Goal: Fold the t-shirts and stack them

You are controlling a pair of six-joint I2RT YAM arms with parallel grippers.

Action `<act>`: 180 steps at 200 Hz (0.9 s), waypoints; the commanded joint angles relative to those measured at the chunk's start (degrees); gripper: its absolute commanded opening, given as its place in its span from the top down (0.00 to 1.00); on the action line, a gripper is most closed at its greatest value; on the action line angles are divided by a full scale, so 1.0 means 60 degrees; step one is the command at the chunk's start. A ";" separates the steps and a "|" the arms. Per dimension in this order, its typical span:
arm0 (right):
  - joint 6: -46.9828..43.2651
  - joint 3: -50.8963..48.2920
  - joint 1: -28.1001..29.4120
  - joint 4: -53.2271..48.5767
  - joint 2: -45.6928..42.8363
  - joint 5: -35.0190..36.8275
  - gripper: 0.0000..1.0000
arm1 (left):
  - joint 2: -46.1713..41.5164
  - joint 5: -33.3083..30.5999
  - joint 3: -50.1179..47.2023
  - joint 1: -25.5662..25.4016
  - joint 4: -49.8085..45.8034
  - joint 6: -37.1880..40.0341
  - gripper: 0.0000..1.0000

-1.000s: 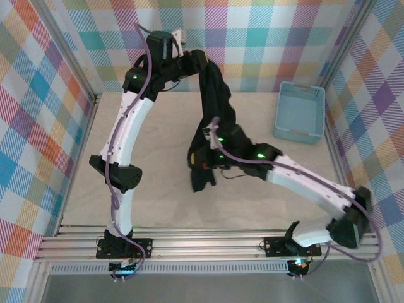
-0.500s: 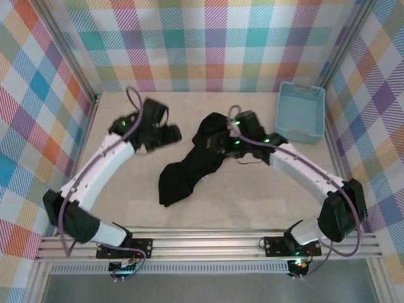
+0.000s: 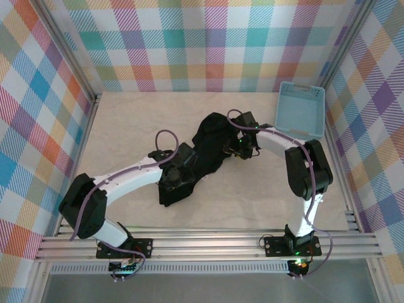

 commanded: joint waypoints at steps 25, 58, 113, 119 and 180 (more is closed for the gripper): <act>0.0039 0.0629 -0.0020 0.0175 0.0757 -0.0242 0.59 | 0.0534 -0.0940 0.0029 0.0399 -0.0023 0.0610 0.56; 0.0180 0.1053 -0.0022 0.0435 0.1534 -0.0631 0.73 | 0.0271 -0.1115 -0.0154 0.0787 0.0027 0.1003 0.69; 0.0221 0.0266 -0.0014 0.0887 -0.0367 -0.0233 1.00 | 0.0139 -0.0707 0.0384 0.1798 0.0246 0.2131 1.00; 0.0126 0.0279 -0.0018 0.0780 -0.0749 -0.0159 1.00 | -0.0003 -0.0730 0.0537 0.1922 0.0166 0.2210 1.00; -0.0797 0.2559 -0.0109 -0.1472 -0.2749 0.0120 1.00 | -0.1056 0.0138 0.2850 0.3809 -0.0326 0.3146 1.00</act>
